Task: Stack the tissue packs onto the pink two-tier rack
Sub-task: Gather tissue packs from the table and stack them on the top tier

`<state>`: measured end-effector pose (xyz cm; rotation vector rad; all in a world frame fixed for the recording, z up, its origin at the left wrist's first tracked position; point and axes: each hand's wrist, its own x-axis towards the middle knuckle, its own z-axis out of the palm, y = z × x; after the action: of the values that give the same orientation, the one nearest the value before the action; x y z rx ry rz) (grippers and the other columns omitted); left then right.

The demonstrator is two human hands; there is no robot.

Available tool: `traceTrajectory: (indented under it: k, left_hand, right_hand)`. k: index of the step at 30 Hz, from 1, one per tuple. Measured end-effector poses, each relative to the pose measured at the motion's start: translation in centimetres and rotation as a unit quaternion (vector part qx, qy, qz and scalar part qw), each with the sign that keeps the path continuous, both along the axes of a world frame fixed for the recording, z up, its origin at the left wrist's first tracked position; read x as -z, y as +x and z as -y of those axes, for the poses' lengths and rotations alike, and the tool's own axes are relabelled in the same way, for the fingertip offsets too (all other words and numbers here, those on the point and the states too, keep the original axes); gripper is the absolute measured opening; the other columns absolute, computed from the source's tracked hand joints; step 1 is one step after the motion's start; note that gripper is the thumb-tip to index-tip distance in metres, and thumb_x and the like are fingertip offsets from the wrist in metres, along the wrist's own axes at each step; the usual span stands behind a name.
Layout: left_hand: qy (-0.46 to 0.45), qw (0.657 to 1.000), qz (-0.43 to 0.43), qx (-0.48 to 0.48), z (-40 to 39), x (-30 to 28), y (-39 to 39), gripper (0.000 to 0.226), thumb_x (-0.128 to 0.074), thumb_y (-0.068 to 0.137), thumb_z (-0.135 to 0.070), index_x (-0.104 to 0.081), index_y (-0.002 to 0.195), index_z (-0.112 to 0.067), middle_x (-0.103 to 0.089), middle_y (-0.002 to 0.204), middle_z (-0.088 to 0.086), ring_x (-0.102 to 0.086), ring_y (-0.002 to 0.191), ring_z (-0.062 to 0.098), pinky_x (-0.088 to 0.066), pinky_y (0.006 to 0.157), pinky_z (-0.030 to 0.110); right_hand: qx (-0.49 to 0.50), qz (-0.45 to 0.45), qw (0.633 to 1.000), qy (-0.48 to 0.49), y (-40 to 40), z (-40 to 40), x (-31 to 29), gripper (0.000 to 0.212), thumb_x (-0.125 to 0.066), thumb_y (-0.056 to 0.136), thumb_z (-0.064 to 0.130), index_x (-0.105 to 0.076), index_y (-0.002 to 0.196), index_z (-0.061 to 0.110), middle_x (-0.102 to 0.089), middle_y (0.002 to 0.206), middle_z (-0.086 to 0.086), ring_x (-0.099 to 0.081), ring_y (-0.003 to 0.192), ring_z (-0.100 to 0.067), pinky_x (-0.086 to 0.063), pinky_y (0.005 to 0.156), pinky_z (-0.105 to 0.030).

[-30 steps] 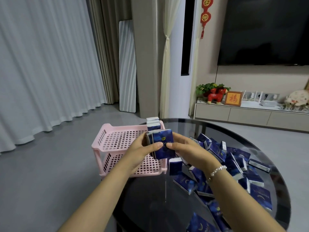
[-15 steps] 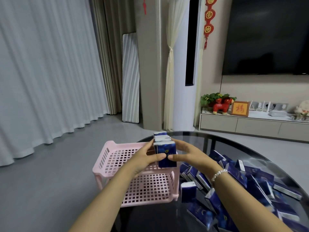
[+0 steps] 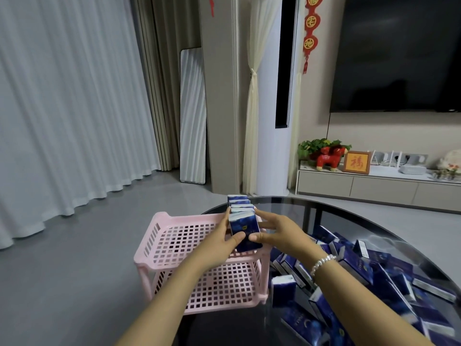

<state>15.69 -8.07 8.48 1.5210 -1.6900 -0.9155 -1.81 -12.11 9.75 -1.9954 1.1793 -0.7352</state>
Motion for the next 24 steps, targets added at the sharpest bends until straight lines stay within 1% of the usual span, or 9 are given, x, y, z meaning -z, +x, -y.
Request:
traceTrajectory:
  k: [6, 11, 13, 15, 16, 18, 20, 22, 24]
  left_hand:
    - [-0.019, 0.996, 0.082, -0.022, 0.1, 0.1, -0.3, 0.073, -0.043, 0.099, -0.037, 0.009, 0.150, -0.039, -0.045, 0.146, 0.000, -0.049, 0.127, 0.019, -0.038, 0.108, 0.037]
    - [-0.039, 0.989, 0.140, -0.038, 0.3, 0.4, -0.4, 0.077, -0.042, 0.099, -0.037, 0.017, 0.149, -0.036, -0.047, 0.145, 0.004, -0.053, 0.121, 0.021, -0.042, 0.103, 0.037]
    - [-0.048, 0.986, 0.156, -0.038, 0.2, 0.5, -0.4, 0.081, -0.044, 0.099, -0.034, 0.020, 0.147, -0.037, -0.047, 0.145, 0.006, -0.056, 0.117, 0.021, -0.044, 0.099, 0.035]
    - [-0.052, 0.983, 0.170, -0.033, 0.1, 0.5, -0.4, 0.083, -0.045, 0.098, -0.033, 0.022, 0.146, -0.040, -0.047, 0.144, 0.008, -0.058, 0.114, 0.022, -0.045, 0.096, 0.034]
    - [-0.052, 0.983, 0.171, -0.030, 0.0, 0.6, -0.3, 0.082, -0.046, 0.098, -0.032, 0.021, 0.145, -0.042, -0.046, 0.145, 0.008, -0.058, 0.113, 0.023, -0.045, 0.094, 0.033]
    - [-0.045, 0.984, 0.169, -0.021, -0.2, 0.8, -0.2, 0.077, -0.046, 0.099, -0.031, 0.013, 0.146, -0.045, -0.046, 0.144, 0.008, -0.059, 0.105, 0.020, -0.045, 0.086, 0.030]
    - [-0.037, 0.985, 0.171, -0.008, -0.2, 1.0, -0.2, 0.070, -0.045, 0.099, -0.030, 0.004, 0.146, -0.045, -0.050, 0.140, 0.009, -0.058, 0.097, 0.017, -0.042, 0.079, 0.026]
    - [-0.036, 0.986, 0.164, 0.004, -0.1, 1.2, 0.0, 0.069, -0.046, 0.098, -0.028, 0.000, 0.147, -0.043, -0.044, 0.146, 0.008, -0.056, 0.112, 0.019, -0.041, 0.086, 0.025]
    - [-0.044, 0.985, 0.167, 0.018, -0.1, 1.0, 0.1, 0.070, -0.046, 0.098, -0.027, 0.002, 0.148, -0.040, -0.015, 0.160, 0.004, -0.037, 0.136, 0.022, -0.035, 0.103, 0.029]
  right_hand:
    - [0.021, 0.006, 0.999, -0.025, 0.3, 0.5, 1.0, 0.069, -0.073, 0.077, 0.036, -0.041, 0.138, 0.039, -0.074, 0.101, 0.001, -0.066, 0.098, -0.006, -0.050, 0.094, -0.035]
    - [0.040, 0.001, 0.999, -0.036, 0.5, 0.4, 1.1, 0.065, -0.075, 0.076, 0.032, -0.047, 0.134, 0.036, -0.075, 0.093, -0.001, -0.066, 0.094, -0.007, -0.050, 0.092, -0.029]
    - [0.049, -0.022, 0.997, -0.055, 0.8, 0.3, 1.0, 0.065, -0.076, 0.075, 0.030, -0.048, 0.133, 0.034, -0.074, 0.096, -0.006, -0.066, 0.096, -0.013, -0.050, 0.086, -0.024]
    - [0.041, -0.048, 0.996, -0.058, 0.9, 0.2, 0.8, 0.065, -0.076, 0.075, 0.028, -0.048, 0.133, 0.034, -0.073, 0.098, -0.005, -0.065, 0.094, -0.014, -0.046, 0.076, -0.018]
    - [0.033, -0.056, 0.996, -0.053, 0.9, 0.2, 0.7, 0.065, -0.076, 0.076, 0.028, -0.047, 0.134, 0.034, -0.071, 0.101, -0.002, -0.063, 0.095, -0.013, -0.045, 0.076, -0.019]
    - [0.016, -0.048, 0.998, -0.046, 0.7, 0.4, 0.6, 0.069, -0.073, 0.077, 0.033, -0.040, 0.138, 0.035, -0.062, 0.116, 0.003, -0.058, 0.108, -0.013, -0.046, 0.087, -0.026]
    - [-0.001, -0.001, 0.999, -0.043, 0.4, 0.3, 0.6, 0.073, -0.064, 0.083, 0.042, -0.025, 0.144, 0.039, -0.041, 0.131, 0.013, -0.049, 0.117, -0.011, -0.044, 0.091, -0.028]
    - [-0.022, 0.005, 0.998, -0.057, 0.6, 0.2, 0.7, 0.061, -0.048, 0.091, 0.047, -0.018, 0.144, 0.046, -0.026, 0.143, 0.015, -0.041, 0.125, -0.012, -0.041, 0.097, -0.031]
    - [-0.032, -0.055, 0.994, -0.092, 0.9, 0.3, 1.2, 0.051, -0.039, 0.094, 0.048, -0.024, 0.143, 0.046, -0.015, 0.155, 0.014, -0.025, 0.139, -0.016, -0.025, 0.112, -0.039]
